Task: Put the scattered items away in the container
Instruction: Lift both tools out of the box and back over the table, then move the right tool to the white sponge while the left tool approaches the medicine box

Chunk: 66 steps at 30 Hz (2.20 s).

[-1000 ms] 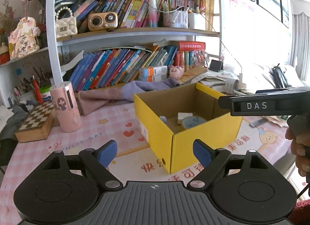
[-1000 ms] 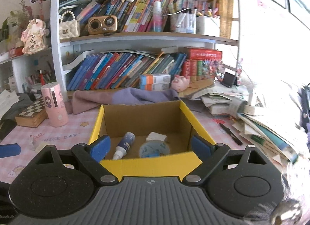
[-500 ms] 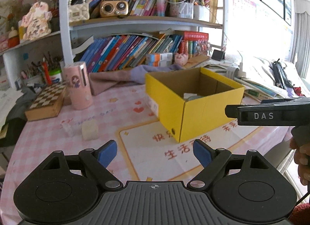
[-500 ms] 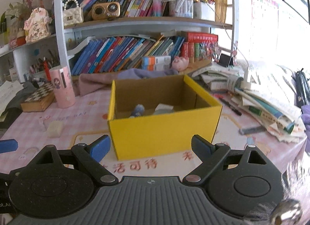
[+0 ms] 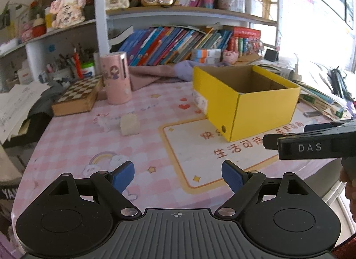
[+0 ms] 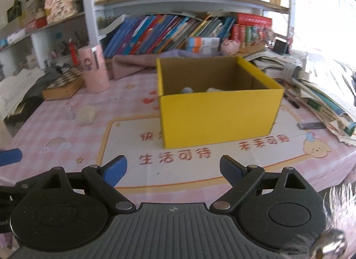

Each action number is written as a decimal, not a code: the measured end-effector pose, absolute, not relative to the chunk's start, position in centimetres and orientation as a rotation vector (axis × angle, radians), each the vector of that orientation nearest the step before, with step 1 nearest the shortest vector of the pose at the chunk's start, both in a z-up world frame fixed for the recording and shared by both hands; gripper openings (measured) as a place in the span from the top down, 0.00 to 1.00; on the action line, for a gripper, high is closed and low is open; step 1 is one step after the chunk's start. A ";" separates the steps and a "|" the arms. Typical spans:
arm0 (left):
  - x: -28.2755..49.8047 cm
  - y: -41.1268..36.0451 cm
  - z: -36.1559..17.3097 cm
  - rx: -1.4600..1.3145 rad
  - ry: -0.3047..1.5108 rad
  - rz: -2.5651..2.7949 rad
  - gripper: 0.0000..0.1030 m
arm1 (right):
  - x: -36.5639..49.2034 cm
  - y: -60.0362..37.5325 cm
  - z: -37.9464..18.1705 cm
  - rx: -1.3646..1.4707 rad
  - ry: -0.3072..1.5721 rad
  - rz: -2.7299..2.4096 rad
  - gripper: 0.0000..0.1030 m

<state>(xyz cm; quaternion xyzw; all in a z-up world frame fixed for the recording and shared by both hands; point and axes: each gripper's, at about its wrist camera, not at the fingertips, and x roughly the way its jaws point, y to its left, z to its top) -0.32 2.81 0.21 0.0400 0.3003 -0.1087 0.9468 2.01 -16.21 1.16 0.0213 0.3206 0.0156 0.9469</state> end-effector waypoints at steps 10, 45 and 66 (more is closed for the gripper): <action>-0.4 5.0 0.3 0.049 0.612 -0.147 0.15 | 2.8 -14.1 1.0 0.014 0.678 0.099 0.12; 6.9 10.8 -0.1 -0.035 0.653 0.091 0.15 | 12.7 -6.0 0.0 -0.100 0.714 0.375 0.12; 17.7 13.6 -1.1 -0.060 0.708 0.154 0.15 | 22.4 -3.1 -1.8 -0.119 0.748 0.462 0.12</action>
